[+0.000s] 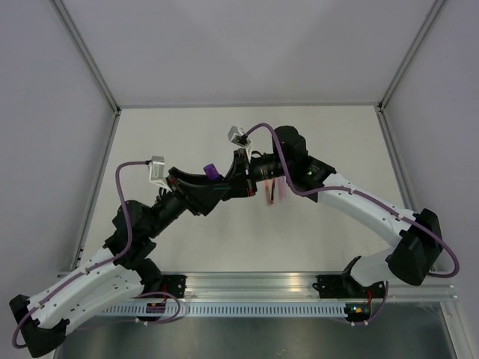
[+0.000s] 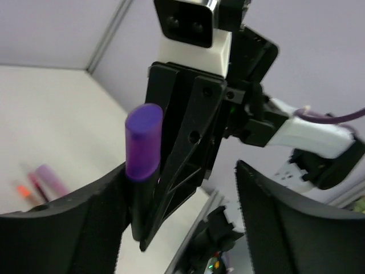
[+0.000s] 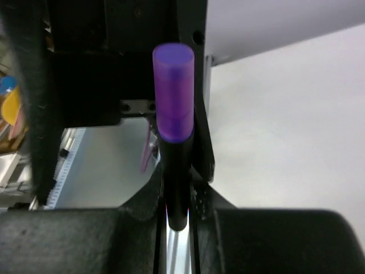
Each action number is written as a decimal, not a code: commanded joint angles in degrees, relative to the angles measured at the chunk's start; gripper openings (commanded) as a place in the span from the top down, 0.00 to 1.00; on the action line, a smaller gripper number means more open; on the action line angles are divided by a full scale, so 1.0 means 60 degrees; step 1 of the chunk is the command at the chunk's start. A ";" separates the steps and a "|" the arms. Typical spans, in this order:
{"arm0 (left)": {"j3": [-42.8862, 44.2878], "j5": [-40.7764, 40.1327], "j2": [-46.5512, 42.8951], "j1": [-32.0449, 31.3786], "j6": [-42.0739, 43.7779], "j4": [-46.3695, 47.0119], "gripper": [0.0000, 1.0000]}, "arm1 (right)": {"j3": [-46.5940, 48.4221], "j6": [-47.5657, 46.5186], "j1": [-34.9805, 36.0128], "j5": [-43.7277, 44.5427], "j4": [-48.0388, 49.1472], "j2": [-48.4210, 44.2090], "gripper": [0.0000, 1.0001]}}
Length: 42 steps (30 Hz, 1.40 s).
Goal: Insert the pens into the pen caps
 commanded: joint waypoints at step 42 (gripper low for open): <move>0.0067 -0.6393 0.1039 -0.0337 0.2156 -0.5223 0.00 | -0.1880 0.3299 -0.1211 0.9738 -0.2263 0.3722 0.84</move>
